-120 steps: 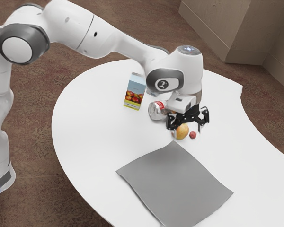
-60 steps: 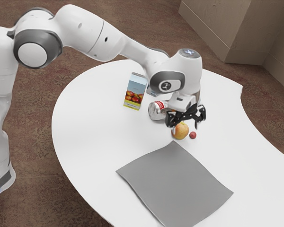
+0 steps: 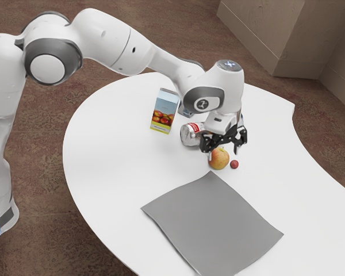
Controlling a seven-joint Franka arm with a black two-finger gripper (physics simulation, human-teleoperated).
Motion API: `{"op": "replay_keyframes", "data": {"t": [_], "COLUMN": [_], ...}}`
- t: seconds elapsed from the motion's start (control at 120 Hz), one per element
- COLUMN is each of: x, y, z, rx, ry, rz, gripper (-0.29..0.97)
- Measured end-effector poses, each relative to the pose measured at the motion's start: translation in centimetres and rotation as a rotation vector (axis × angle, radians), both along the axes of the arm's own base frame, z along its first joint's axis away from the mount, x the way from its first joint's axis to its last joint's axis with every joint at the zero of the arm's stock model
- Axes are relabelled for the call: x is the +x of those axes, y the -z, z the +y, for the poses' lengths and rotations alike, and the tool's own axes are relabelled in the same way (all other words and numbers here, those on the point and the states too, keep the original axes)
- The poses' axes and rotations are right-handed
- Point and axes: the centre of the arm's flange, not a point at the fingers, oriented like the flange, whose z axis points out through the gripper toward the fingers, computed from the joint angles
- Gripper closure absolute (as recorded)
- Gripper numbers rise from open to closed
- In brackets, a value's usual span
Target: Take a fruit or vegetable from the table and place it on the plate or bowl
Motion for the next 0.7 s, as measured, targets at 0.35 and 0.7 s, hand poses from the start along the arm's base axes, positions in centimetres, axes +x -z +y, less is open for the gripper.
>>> {"op": "replay_keyframes", "data": {"t": [0.35, 0.7], "x": [0.2, 0.3], "y": [0.9, 1.7], "z": [0.9, 1.0], "rx": [0.002, 0.005], "ry": [-0.013, -0.013], "rz": [0.014, 0.026], "gripper": [0.00, 0.00]}}
